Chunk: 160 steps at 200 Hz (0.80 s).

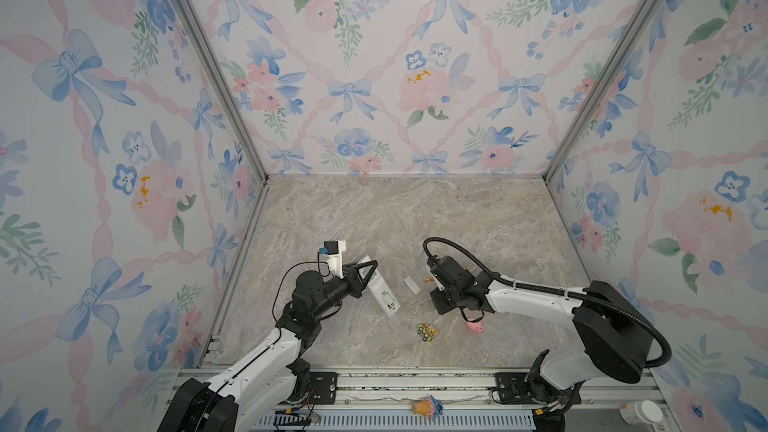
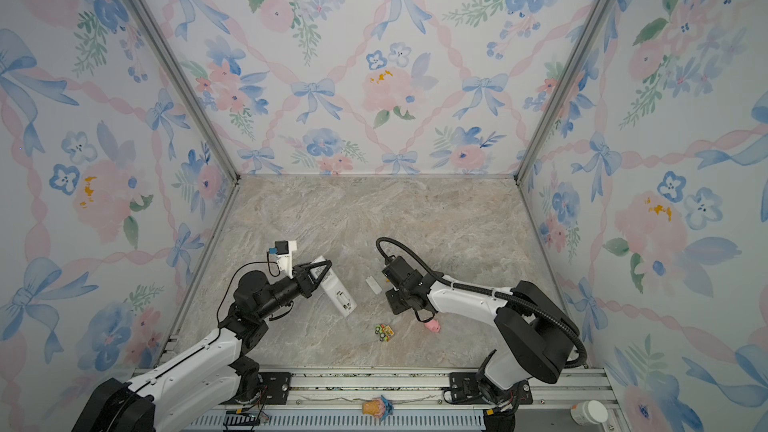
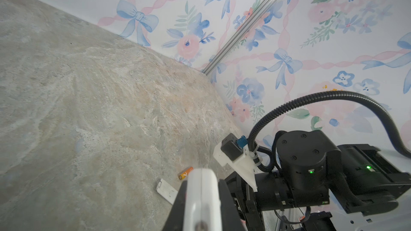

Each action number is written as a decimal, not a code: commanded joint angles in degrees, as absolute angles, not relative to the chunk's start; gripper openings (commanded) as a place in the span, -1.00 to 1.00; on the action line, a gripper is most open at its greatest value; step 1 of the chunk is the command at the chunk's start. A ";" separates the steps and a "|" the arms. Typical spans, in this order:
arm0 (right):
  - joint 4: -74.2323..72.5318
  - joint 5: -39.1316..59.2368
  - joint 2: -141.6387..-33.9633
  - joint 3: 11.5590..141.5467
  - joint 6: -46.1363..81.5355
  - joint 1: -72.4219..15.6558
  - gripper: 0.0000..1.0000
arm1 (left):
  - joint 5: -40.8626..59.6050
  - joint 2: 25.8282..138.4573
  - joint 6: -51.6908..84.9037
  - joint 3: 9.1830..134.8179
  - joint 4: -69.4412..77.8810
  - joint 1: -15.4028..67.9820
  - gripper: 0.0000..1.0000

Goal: Load the batteries into the remote control
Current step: 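Lift the orange battery and carry it toward the remote held by the left gripper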

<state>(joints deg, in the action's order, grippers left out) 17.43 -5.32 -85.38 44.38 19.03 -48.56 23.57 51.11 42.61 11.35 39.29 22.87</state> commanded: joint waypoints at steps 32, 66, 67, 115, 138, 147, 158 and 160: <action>12.57 -2.76 -77.38 43.75 14.80 -49.48 -0.93 | 24.96 50.39 45.30 11.72 40.87 21.19 -1.00; 9.17 -1.03 -72.46 42.91 13.01 -50.39 -0.93 | 24.79 50.71 46.18 12.21 40.87 21.13 -1.00; 9.02 -1.00 -72.26 42.90 12.92 -50.42 -0.93 | 24.79 50.71 46.21 12.21 40.87 21.15 -1.00; 2.33 1.14 -68.24 43.18 9.47 -52.95 -0.94 | 25.18 50.28 48.21 13.18 40.87 20.82 -1.00; -0.17 2.76 -68.01 43.91 8.41 -53.99 -0.94 | 25.35 49.99 49.75 13.44 40.86 20.41 -1.00; -1.21 3.22 -67.91 44.10 7.90 -54.46 -0.94 | 25.61 50.09 50.49 13.61 40.87 20.09 -1.00; -2.78 4.10 -67.84 44.16 7.41 -54.99 -0.94 | 25.75 50.27 51.34 13.76 40.87 19.93 -1.00; -3.05 4.19 -67.78 44.13 7.32 -55.06 -0.94 | 25.75 50.32 51.51 13.83 40.85 19.86 -1.00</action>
